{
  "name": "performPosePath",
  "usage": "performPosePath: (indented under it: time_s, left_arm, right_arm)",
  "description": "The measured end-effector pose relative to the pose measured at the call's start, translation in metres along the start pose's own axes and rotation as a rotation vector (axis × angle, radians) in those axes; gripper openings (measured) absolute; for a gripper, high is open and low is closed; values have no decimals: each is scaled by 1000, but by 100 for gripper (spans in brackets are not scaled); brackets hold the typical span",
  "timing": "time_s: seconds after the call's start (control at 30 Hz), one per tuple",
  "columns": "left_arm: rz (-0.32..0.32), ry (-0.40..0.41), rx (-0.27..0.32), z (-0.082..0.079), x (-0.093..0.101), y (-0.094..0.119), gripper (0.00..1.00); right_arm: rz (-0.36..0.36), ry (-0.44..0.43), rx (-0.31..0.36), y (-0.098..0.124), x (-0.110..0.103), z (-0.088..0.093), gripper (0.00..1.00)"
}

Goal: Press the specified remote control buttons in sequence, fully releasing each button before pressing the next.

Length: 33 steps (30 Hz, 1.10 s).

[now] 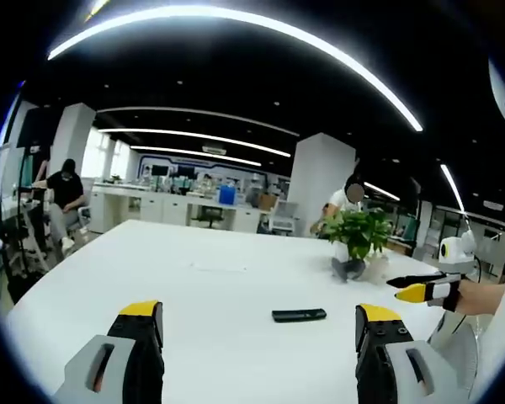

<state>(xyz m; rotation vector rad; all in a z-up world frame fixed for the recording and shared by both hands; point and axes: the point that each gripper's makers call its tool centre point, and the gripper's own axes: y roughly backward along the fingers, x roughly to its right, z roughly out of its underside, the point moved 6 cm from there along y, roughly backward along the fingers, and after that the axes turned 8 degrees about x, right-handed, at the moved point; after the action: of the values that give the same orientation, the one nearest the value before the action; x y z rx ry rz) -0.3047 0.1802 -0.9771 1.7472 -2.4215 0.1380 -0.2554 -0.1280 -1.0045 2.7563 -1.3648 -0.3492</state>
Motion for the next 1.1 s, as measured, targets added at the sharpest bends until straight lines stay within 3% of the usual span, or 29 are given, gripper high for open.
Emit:
performPosePath:
  time_s: [0.7, 1.1]
  left_arm:
    - [45, 7, -33, 12, 10, -10, 98]
    - [53, -1, -33, 7, 9, -17, 98]
  right_arm:
    - [73, -8, 8, 24, 15, 4, 88]
    - [81, -6, 0, 18, 20, 4, 87]
